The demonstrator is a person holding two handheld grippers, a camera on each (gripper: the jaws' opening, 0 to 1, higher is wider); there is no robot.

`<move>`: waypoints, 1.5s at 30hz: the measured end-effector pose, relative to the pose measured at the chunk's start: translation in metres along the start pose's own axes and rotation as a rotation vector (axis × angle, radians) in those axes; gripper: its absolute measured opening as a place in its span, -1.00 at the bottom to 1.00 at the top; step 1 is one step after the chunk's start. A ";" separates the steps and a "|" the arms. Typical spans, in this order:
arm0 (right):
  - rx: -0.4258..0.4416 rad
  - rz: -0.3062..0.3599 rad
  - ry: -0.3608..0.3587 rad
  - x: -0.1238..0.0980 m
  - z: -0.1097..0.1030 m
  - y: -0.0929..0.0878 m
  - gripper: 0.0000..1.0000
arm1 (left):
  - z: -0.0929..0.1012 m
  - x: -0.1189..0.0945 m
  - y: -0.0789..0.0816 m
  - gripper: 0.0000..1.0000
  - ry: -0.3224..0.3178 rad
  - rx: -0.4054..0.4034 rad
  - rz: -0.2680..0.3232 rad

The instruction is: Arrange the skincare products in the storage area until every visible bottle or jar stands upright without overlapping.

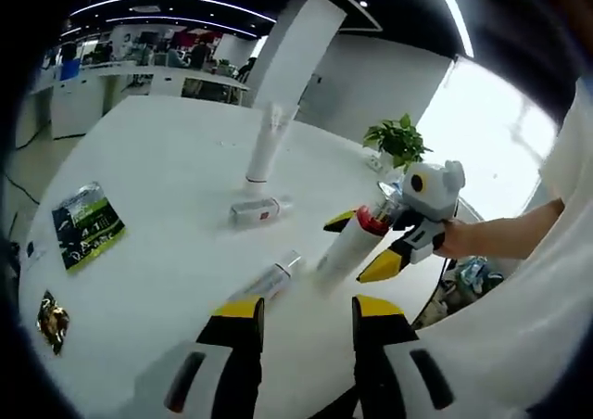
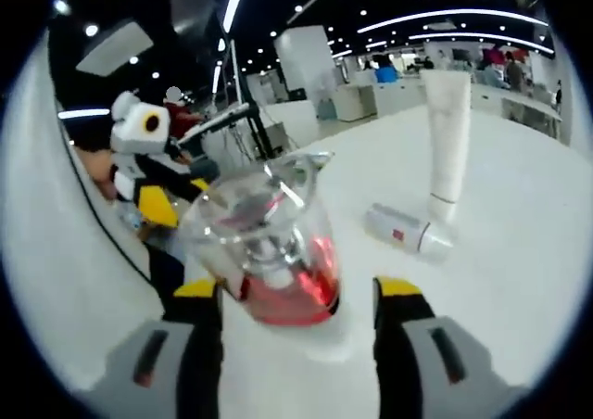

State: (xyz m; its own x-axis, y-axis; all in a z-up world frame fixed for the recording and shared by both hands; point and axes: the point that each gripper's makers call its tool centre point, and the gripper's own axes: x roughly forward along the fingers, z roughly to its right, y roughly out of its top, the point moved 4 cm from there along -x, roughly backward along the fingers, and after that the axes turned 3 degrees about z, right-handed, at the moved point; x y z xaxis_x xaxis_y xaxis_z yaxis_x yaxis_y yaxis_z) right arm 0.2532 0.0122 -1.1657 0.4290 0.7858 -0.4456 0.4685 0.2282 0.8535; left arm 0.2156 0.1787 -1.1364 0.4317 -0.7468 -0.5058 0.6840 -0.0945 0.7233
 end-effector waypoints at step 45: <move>0.309 -0.065 -0.358 -0.030 -0.010 -0.019 0.66 | -0.028 -0.052 0.014 -0.35 -0.031 -0.109 0.119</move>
State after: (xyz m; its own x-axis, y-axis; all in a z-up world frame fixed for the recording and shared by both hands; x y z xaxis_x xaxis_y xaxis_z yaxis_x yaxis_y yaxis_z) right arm 0.2236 -0.0104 -1.1661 0.6049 0.5160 -0.6065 0.6875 0.0457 0.7247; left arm 0.2196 0.2346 -1.1135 0.4961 -0.7685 -0.4041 0.6900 0.0665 0.7208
